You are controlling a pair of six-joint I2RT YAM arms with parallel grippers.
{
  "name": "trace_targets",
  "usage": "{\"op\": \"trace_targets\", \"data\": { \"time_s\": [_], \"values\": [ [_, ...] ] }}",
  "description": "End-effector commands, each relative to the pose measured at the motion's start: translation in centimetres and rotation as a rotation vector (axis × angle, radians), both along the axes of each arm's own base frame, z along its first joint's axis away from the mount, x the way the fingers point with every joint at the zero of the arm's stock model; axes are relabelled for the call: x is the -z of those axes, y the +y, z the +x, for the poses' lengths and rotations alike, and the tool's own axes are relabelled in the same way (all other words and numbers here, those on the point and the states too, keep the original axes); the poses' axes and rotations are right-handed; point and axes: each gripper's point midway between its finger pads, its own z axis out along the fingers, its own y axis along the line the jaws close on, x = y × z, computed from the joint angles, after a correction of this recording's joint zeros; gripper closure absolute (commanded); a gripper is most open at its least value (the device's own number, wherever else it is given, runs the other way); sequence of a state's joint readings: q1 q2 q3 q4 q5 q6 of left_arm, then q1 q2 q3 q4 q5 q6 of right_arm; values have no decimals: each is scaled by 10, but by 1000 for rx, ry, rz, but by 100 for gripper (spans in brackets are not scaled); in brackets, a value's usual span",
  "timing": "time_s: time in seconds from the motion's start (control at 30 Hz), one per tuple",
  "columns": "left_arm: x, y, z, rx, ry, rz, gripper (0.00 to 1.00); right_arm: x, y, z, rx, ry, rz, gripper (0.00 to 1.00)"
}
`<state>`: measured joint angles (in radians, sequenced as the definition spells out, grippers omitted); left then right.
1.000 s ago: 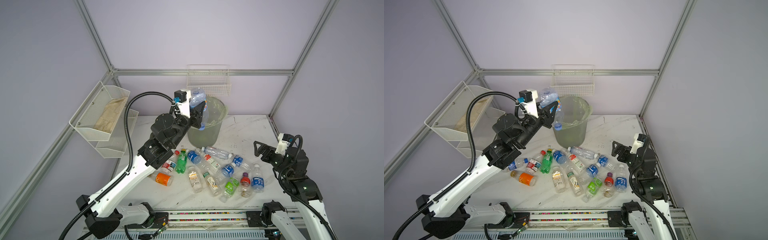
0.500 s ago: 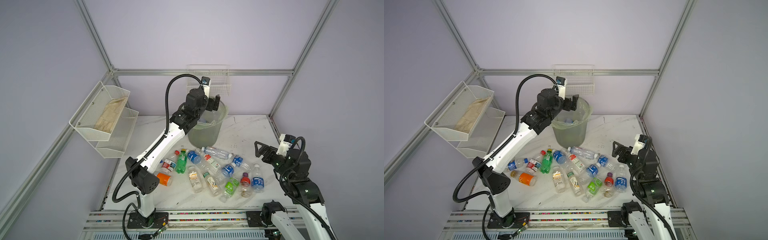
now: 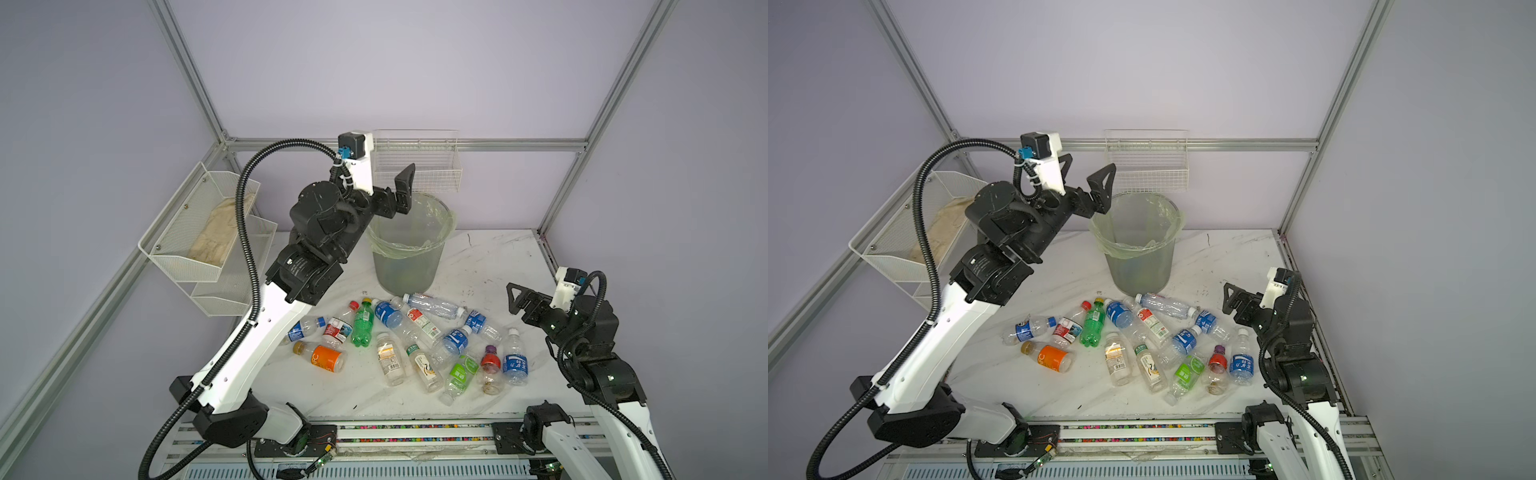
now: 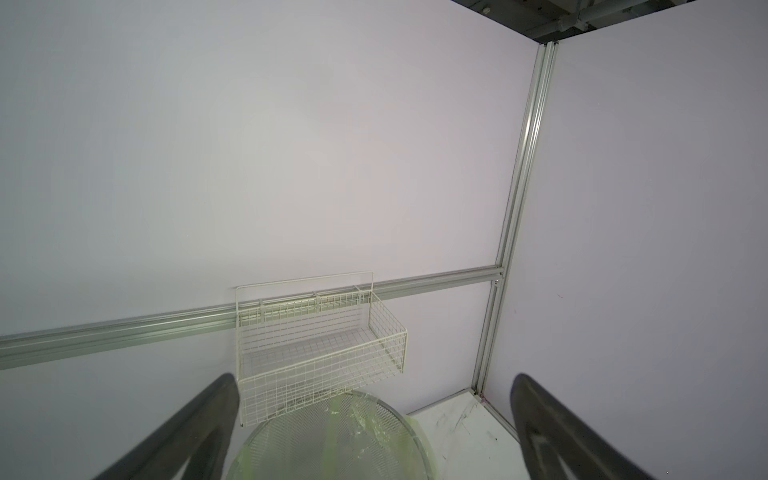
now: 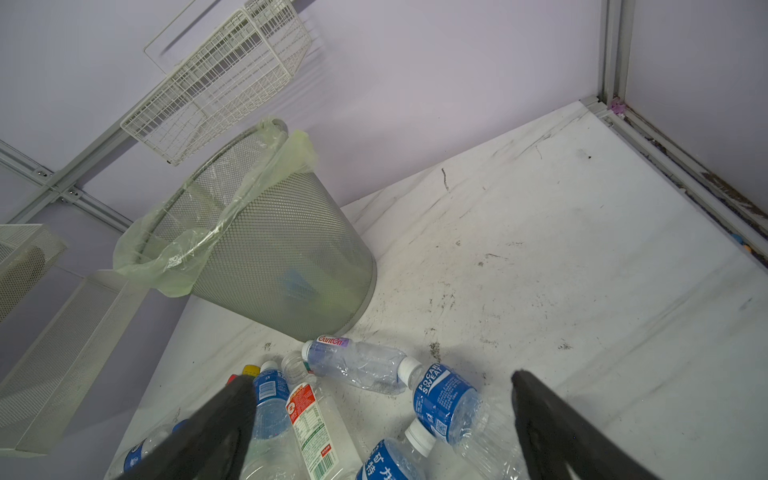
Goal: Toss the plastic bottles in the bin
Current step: 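Withdraw the left gripper back toward the bottle pile, then reach the right gripper over the blue-labelled bottle near the wastebasket while the left gripper hovers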
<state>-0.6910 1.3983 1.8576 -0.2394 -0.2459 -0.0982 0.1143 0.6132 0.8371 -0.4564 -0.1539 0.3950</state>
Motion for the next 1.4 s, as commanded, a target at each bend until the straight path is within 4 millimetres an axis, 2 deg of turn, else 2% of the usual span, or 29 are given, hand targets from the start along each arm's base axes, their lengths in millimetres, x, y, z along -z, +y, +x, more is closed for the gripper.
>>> {"op": "trace_targets", "data": {
  "time_s": [0.0,0.33,0.6,0.73,0.93,1.17,1.27,1.37],
  "values": [
    [31,0,-11,27,52,13,0,-3,4,1,-26,-7,-1,3],
    [137,44,-59,13,219,-16,0,14,13,12,-69,56,-4,3],
    [225,72,-87,-20,359,86,0,40,21,23,-101,162,20,3],
    [260,96,-103,-72,405,127,0,53,20,28,-95,212,8,4],
    [291,125,-123,-128,432,140,1,82,23,37,-101,312,4,7],
    [332,143,-135,-170,498,157,0,91,32,42,-134,348,27,7],
    [329,145,-140,-161,494,129,0,91,43,42,-182,353,10,7],
    [324,148,-143,-160,486,127,0,83,63,42,-231,330,-25,7]
  ]
}}
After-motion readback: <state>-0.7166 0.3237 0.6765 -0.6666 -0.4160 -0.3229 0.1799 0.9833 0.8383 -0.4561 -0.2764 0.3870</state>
